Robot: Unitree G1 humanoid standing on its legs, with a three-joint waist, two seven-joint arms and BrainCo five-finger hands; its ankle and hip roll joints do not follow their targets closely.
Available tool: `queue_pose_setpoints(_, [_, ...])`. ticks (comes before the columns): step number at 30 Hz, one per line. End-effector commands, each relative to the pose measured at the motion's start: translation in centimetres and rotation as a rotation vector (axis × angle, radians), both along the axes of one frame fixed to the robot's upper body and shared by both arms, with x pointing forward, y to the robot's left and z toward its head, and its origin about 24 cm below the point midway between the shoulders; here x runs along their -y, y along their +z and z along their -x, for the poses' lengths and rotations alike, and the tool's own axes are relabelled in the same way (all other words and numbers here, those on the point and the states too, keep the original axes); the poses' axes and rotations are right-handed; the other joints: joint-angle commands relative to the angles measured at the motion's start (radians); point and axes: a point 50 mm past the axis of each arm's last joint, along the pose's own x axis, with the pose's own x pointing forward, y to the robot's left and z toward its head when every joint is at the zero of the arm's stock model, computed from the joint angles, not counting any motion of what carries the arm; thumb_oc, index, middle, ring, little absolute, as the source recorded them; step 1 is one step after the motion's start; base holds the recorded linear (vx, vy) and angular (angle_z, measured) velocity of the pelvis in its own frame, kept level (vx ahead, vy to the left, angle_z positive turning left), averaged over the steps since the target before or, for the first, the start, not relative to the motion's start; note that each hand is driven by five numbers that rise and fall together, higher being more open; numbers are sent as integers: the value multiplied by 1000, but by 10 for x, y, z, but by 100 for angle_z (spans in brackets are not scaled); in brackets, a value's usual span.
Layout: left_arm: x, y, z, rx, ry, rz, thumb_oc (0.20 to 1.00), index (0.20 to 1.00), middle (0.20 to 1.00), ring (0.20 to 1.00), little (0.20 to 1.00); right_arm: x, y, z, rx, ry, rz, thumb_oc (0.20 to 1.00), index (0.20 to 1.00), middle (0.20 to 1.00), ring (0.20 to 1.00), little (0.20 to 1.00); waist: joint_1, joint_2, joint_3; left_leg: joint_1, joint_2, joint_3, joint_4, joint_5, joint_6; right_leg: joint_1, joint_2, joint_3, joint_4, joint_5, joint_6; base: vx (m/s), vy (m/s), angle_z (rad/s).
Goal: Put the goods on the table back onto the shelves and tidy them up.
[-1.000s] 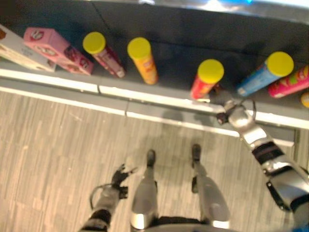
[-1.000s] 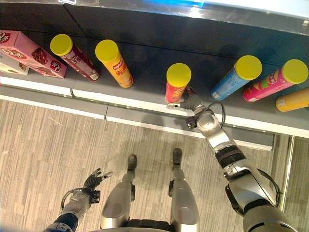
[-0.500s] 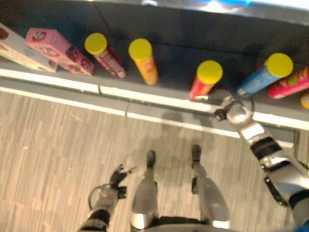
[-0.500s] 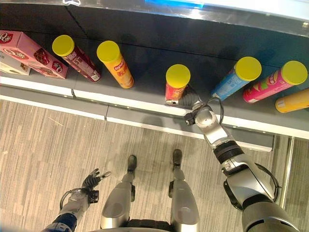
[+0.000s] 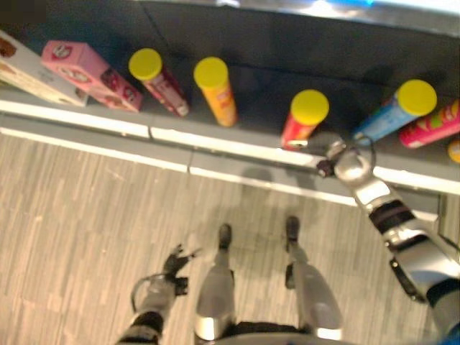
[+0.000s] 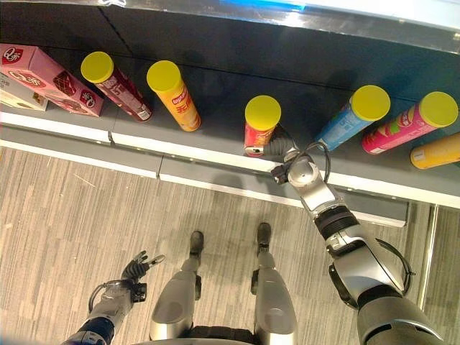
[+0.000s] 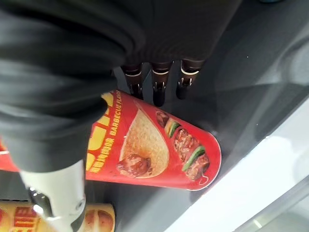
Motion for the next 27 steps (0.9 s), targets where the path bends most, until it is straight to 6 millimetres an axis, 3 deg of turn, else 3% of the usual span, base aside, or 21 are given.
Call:
queue_pose_setpoints(1, [-5,-4,11,-29,10,-7,1000,1000,1000,1000,1000,-23,48,-13,140,48,37,1000,1000,1000,1000,1000,26,55,-27,15,64,27,1,-49,17,-87,-127,80,200,-44,38,0,0,0])
queue_pose_setpoints(21, [-5,-3,9,-22,-2,-10,1000,1000,1000,1000,1000,-23,62,-21,150,23,110,1000,1000,1000,1000,1000,29,71,-27,14,64,26,1,-51,18,-88,-128,80,206,-46,38,0,0,0])
queue_pose_setpoints(27, [-4,-2,3,-28,-16,-17,1000,1000,1000,1000,1000,-17,53,-20,125,16,171,1000,1000,1000,1000,1000,12,59,-27,46,58,33,1,-58,19,-52,-126,75,191,-49,35,0,0,0])
